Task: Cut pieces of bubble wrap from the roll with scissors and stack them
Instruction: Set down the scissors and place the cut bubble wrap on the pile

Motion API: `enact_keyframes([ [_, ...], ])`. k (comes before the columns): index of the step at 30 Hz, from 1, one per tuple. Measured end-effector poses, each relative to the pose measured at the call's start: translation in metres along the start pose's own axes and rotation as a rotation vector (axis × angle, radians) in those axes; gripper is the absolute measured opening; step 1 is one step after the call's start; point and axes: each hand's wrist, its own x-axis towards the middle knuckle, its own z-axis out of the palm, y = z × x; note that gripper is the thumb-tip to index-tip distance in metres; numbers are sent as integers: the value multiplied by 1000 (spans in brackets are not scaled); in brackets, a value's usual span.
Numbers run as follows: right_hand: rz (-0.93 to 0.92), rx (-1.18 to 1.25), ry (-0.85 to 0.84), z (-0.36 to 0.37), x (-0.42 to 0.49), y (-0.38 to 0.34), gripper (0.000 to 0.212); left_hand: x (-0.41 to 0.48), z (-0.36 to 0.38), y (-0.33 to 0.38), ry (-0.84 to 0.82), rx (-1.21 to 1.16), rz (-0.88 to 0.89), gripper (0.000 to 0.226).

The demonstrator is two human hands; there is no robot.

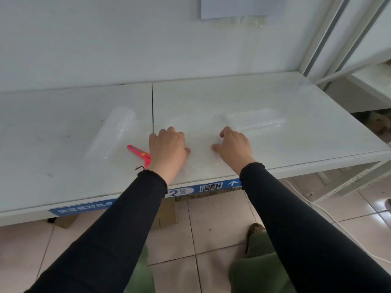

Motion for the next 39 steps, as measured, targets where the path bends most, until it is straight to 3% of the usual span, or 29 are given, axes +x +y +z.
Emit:
enact_keyframes([
  [3, 29, 7, -1, 0, -1, -2, 36, -1, 5, -4, -77, -101, -11, 42],
  [6, 60, -10, 32, -1, -2, -1, 47, -2, 4, -4, -141, -137, 0, 48],
  [10, 93, -7, 3, -3, 1, 5, 53, -5, 5, -3, -128, -135, 2, 45],
  [14, 71, 60, -11, -1, -1, 2, 30, -6, 9, 0, -77, -180, -21, 39],
  [19, -21, 484, 92, -14, -1, -12, 4, -6, 5, 0, 20, -242, -50, 51],
  [21, -78, 630, 178, -31, -3, -17, 8, -3, -4, -2, 85, -327, -101, 60],
  [24, -176, 866, 262, -63, -11, -22, 20, 3, -17, -5, 192, -584, -217, 87],
  [27, -272, 1048, 291, -92, -23, -26, 26, 5, -34, -6, 257, -1172, -324, 110],
  [29, -296, 1210, 286, -104, -30, -25, 23, 2, -49, 0, 133, -1616, -424, 111],
  [33, -283, 1587, 174, -113, -36, -14, 25, 3, -60, 6, -213, -2081, -465, 126],
  [34, -261, 1664, 130, -111, -36, -11, 26, 4, -63, 7, -321, -2218, -462, 121],
  [36, -195, 1686, 63, -106, -38, -7, 27, 2, -69, 10, -494, -2414, -457, 85],
  [39, -107, 1536, -12, -100, -40, 0, 27, 3, -77, 10, -475, -2412, -368, 40],
])
